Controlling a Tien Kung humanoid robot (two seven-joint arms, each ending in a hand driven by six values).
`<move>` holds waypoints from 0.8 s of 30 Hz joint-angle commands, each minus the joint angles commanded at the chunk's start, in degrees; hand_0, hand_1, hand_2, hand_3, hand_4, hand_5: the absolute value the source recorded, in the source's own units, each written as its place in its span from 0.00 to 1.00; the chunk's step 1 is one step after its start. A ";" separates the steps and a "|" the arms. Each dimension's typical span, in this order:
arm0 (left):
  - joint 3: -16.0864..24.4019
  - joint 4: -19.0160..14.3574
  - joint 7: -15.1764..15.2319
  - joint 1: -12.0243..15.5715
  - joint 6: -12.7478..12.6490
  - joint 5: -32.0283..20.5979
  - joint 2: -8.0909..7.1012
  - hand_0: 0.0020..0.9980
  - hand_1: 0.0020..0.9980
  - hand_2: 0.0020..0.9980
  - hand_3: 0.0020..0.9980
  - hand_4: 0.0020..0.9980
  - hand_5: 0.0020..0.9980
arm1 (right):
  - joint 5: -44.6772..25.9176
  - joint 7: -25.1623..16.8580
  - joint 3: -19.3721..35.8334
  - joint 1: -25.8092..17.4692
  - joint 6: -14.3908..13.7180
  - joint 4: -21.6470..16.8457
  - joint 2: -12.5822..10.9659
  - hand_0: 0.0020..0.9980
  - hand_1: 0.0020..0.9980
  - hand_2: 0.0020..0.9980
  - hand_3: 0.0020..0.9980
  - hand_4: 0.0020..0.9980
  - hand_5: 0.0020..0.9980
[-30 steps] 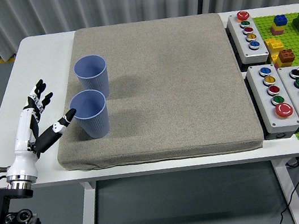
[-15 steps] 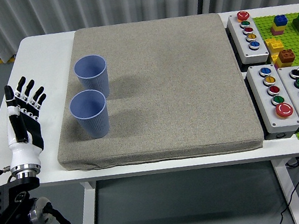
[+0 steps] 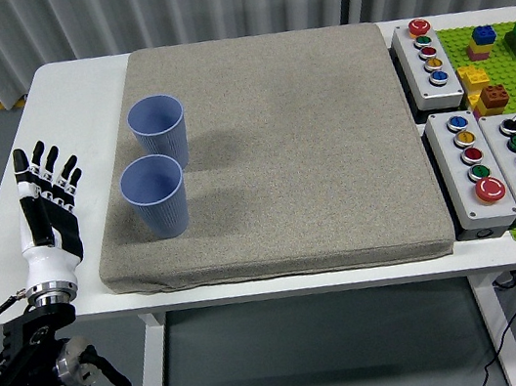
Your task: Pick cup pour cup place
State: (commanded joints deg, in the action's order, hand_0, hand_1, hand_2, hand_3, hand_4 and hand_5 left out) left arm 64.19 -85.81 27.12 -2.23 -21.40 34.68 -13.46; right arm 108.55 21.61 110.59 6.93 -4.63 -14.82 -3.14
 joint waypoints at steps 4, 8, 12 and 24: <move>-0.05 -0.21 -0.55 -0.02 0.31 1.59 -0.09 0.91 0.89 1.00 1.00 0.91 1.00 | 0.12 0.04 0.09 -0.02 -0.02 -0.02 0.05 0.65 0.64 0.55 0.59 0.00 0.02; -0.17 -0.36 -0.64 -0.08 0.33 2.05 -0.09 0.91 0.89 1.00 1.00 0.91 1.00 | -0.21 0.07 0.07 -0.05 -0.20 -0.04 0.12 0.65 0.64 0.55 0.59 0.00 0.02; -0.03 -0.27 -0.85 0.02 0.53 2.02 -0.06 0.91 0.89 1.00 1.00 0.91 1.00 | -0.34 0.00 0.00 -0.09 -0.24 0.01 0.08 0.65 0.64 0.55 0.59 0.00 0.02; -0.28 -0.40 -1.52 0.34 1.03 3.00 -0.13 0.91 0.89 1.00 1.00 0.91 1.00 | -0.57 -0.03 0.14 -0.45 -0.42 -0.10 0.07 0.65 0.64 0.55 0.59 0.00 0.02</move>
State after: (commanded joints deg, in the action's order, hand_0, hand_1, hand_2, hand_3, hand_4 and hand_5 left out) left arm 63.91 -86.21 25.60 -1.89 -20.37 37.68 -13.59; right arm 107.98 21.58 110.73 6.47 -5.06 -14.92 -3.06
